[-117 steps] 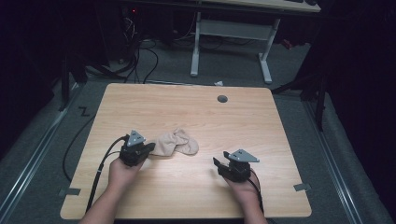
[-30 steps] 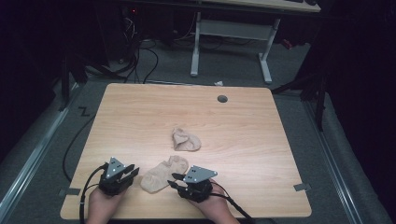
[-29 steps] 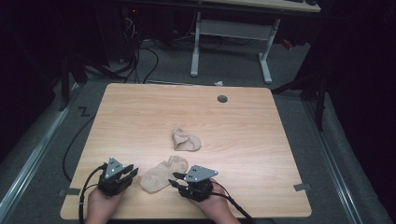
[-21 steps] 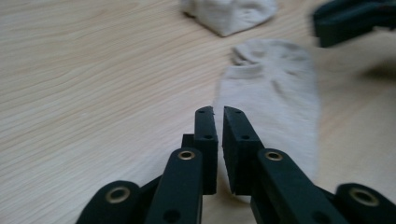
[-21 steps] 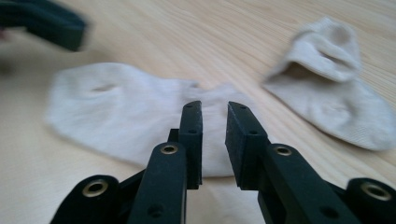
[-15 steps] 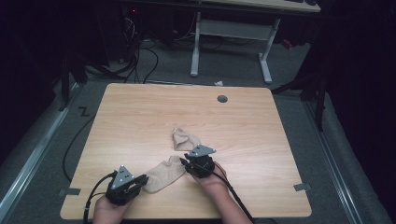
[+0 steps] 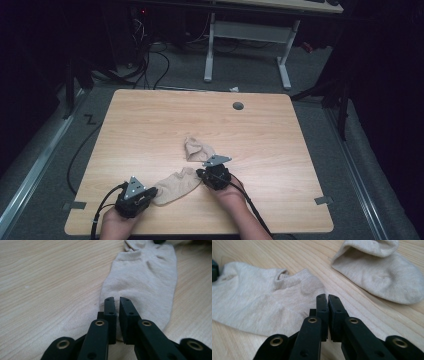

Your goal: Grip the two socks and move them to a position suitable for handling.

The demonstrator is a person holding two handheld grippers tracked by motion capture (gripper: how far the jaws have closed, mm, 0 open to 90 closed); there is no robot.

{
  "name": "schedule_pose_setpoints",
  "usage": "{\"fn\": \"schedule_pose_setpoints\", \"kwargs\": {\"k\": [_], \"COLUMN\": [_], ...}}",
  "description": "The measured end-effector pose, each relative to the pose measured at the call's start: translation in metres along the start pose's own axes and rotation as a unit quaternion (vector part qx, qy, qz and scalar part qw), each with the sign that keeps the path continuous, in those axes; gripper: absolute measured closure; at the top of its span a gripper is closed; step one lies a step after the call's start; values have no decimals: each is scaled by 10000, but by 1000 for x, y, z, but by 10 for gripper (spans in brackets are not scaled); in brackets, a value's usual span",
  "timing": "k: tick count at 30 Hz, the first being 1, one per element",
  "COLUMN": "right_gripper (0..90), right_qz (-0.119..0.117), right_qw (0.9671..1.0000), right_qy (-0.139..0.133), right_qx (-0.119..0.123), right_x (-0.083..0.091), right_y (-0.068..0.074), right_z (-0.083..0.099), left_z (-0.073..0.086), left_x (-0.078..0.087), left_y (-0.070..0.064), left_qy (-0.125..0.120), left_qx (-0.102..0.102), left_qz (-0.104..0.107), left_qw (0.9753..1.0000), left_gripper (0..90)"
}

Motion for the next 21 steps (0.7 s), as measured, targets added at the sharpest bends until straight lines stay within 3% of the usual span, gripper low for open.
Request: {"fn": "schedule_pose_setpoints", "kwargs": {"k": [4, 7, 12, 17, 21], "right_gripper": [882, 882, 882, 882, 881], "right_qz": [172, 290, 390, 409, 428], "right_qw": [9998, 9996, 9992, 9987, 9987], "right_qy": [-37, -59, -132, -267, -223], "right_qx": [79, 3, -14, -135, -161], "right_x": [11, 26, 51, 76, 82], "right_y": [-2, -8, -10, -10, -9], "right_z": [6, 20, 43, 65, 76], "left_z": [-9, -16, -25, -22, -18], "left_x": [-10, -19, -33, -35, -31], "left_y": [1, -1, -16, -31, -38], "left_qy": [26, 52, 135, 162, 175], "left_qx": [-69, -132, -355, -509, -577], "left_qz": [12, 97, 248, 390, 411], "left_qw": [10000, 9999, 9990, 9978, 9973], "left_gripper": [840, 838, 831, 823, 818]}}
Point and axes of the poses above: each handheld gripper's, and its own axes: x roughly backward along the jaws, z roughly out of its underside, y roughly to its left, the point moved 2 cm from there along -x, roughly forward along the jaws, and after that the axes turned 13 degrees about z, right-handed, at the moved point
